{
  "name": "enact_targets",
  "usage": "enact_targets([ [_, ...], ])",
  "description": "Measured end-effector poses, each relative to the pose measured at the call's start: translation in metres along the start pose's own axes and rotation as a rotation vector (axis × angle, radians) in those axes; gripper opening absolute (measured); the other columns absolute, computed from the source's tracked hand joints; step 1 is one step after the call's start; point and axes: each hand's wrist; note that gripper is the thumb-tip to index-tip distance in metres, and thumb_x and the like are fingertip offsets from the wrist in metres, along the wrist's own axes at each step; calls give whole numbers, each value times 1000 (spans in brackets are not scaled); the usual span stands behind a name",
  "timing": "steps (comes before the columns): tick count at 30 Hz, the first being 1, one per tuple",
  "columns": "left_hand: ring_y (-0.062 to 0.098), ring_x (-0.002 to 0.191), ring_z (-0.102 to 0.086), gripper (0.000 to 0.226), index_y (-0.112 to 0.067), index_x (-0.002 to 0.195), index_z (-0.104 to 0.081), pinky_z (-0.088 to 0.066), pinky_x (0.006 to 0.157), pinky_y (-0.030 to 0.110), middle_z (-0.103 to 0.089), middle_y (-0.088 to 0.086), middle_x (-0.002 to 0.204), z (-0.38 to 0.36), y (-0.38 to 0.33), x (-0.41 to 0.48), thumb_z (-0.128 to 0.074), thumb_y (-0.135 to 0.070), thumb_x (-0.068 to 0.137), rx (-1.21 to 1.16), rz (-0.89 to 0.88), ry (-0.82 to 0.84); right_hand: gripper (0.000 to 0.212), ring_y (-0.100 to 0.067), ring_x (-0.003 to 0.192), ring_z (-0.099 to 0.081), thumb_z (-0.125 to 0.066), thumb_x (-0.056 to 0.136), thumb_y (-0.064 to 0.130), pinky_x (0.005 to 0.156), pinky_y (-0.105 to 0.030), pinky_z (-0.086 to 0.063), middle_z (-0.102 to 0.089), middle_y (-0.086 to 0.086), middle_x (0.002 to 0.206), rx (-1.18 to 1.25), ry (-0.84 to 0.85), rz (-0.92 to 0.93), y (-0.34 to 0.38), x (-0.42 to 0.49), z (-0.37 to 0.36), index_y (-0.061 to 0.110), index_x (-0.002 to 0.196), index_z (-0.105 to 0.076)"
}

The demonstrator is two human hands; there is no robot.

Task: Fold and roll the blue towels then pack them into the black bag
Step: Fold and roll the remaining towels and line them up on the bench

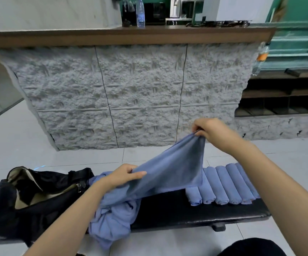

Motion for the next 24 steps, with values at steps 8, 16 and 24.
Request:
enact_targets([
  [8,10,73,-62,10,-13,77,-65,-48,68,25,-68,4,79,31,-29,-13,-70,-4,81,53,-3,-123,18,-22,82,-54,-58,87,3,71,-32,-40,-55,1,85,91,-235,-84,-29,-23,0,21,82,-59],
  [16,1,55,-49,36,-22,59,-55,-38,54,16,-57,-5,61,-4,-124,12,-62,12,67,94,-275,-508,31,-9,75,-53,-74,78,15,76,-27,-44,-66,6,84,368,-117,109,66,-12,-16,21,109,-70],
  [24,11,60,-46,24,-10,71,-55,-37,57,17,-53,0,65,9,-128,-3,-79,-14,72,36,-147,-137,12,-15,94,-46,-61,88,29,89,-37,-34,-66,11,94,37,-136,99,70,0,-14,29,99,-68],
])
Point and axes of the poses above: each hand's wrist, its own x-axis towards the middle knuckle, its own z-axis out of the back of the hand, y = z × x
